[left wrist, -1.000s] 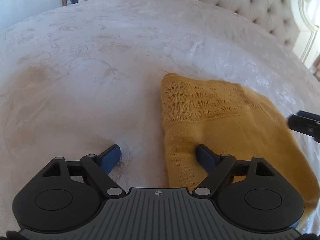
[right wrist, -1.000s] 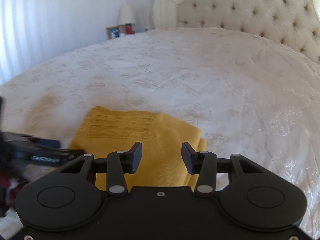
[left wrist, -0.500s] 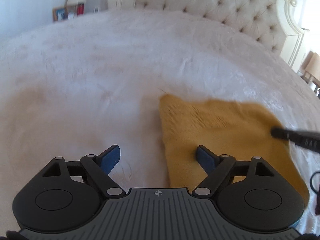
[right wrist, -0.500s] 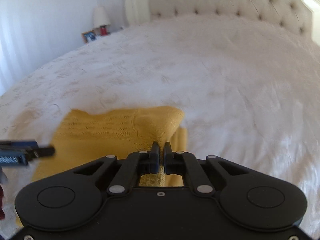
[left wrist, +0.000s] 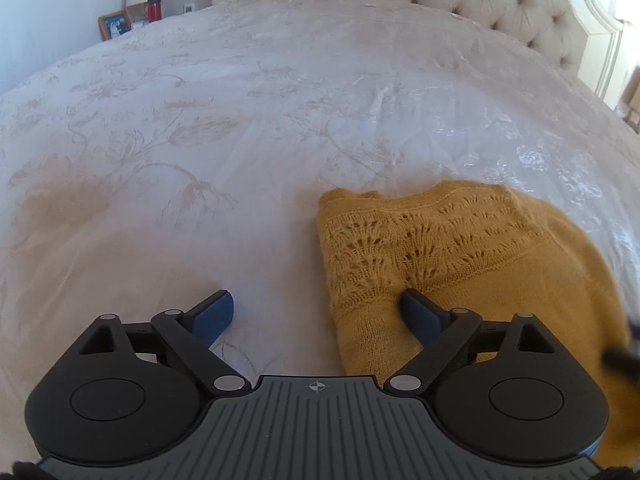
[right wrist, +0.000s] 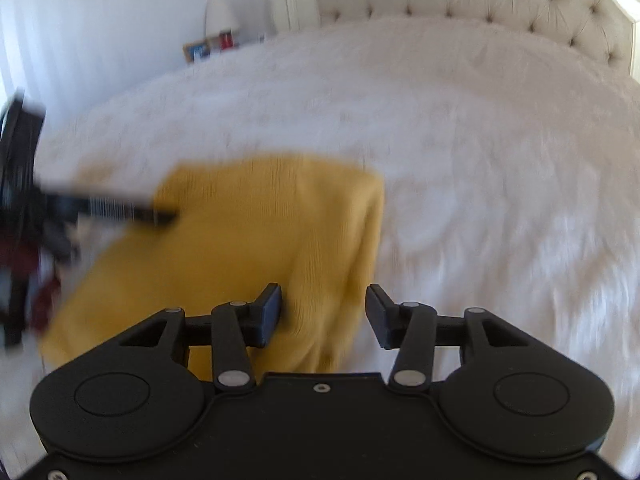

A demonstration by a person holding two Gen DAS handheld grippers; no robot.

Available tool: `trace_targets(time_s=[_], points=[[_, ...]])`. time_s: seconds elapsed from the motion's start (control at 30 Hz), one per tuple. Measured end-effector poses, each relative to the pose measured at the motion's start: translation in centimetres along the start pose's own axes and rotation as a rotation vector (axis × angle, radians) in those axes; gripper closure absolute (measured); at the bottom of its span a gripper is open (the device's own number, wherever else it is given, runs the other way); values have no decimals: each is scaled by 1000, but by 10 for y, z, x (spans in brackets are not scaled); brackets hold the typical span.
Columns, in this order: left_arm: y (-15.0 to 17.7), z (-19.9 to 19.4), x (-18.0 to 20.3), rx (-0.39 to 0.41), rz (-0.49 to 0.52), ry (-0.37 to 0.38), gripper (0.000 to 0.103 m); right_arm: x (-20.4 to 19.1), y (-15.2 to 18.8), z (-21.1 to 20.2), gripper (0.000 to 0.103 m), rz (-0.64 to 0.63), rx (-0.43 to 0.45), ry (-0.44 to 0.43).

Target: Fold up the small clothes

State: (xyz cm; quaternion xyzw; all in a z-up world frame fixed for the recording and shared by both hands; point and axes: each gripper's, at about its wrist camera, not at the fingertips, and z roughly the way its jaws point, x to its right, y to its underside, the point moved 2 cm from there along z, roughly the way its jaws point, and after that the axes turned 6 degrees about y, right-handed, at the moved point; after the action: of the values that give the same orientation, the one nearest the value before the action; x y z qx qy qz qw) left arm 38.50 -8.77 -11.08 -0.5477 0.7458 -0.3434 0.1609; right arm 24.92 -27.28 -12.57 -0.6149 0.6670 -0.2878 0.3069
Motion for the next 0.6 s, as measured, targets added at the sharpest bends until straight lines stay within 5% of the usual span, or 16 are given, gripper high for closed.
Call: trace_targets(time_s=[0.2,0.6], points=[[13,-40,-3,-6,-25,100,11,15,32,-26,48,83,-20,-37],[105,-122,57,69,367,150,11,23,26,-55,47,122,29,-42]])
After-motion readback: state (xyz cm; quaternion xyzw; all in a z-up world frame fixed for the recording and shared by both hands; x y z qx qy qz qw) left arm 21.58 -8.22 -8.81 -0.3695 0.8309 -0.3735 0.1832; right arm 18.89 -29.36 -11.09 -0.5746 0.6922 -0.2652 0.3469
